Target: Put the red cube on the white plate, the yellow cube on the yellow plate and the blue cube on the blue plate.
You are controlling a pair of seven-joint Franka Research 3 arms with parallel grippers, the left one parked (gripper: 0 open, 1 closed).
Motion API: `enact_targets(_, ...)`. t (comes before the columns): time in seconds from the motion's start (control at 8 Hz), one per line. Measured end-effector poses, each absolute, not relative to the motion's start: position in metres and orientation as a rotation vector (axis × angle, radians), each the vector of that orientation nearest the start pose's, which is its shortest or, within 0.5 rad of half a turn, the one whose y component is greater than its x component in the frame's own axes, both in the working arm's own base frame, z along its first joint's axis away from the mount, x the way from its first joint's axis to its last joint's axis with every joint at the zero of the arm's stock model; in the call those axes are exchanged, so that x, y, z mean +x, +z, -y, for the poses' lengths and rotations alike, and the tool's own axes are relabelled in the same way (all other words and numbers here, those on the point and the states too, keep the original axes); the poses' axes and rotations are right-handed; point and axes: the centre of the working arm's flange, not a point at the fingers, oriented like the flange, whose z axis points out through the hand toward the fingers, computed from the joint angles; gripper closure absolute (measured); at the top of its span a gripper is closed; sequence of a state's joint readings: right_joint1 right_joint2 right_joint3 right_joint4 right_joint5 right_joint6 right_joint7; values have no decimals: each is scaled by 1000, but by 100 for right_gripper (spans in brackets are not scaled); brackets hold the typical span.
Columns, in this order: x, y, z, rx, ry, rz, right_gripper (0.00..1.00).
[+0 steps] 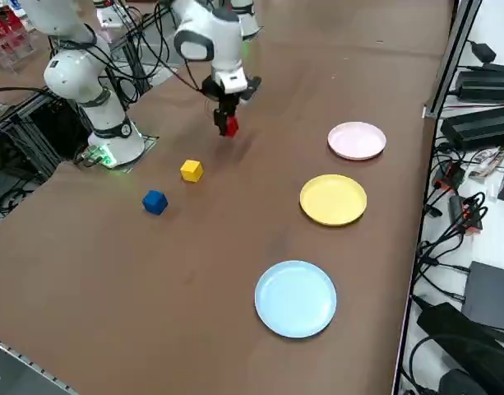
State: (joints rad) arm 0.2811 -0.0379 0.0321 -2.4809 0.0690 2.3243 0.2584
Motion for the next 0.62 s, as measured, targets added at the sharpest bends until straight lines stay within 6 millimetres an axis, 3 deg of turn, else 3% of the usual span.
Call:
enact_targets(0.25, 503, 368, -127, -3104, 159, -78, 30)
enact_targets(0.38, 542, 392, -125, -3098, 168, -96, 30)
enact_targets(0.5, 580, 400, -130, -3093, 171, -99, 30)
enact_targets(0.62, 618, 390, -141, -3088, 165, -90, 30)
